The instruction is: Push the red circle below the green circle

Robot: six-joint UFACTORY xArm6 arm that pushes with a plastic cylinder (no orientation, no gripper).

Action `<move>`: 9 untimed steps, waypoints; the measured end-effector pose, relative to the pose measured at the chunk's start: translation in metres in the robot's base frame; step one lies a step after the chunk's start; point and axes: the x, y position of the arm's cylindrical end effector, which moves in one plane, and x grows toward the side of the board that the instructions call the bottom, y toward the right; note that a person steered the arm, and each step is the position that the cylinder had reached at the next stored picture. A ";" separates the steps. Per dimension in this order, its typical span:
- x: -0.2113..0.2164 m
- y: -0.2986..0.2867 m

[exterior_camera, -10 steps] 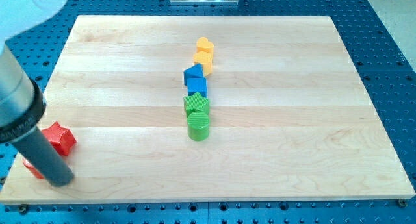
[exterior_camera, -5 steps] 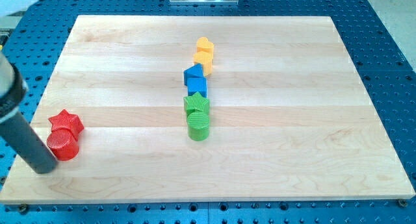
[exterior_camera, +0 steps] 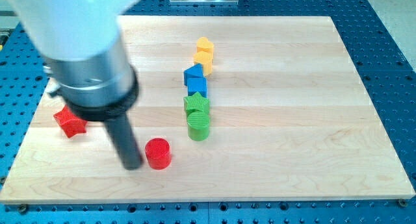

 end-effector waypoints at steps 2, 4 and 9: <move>0.001 0.046; 0.032 0.140; 0.025 0.044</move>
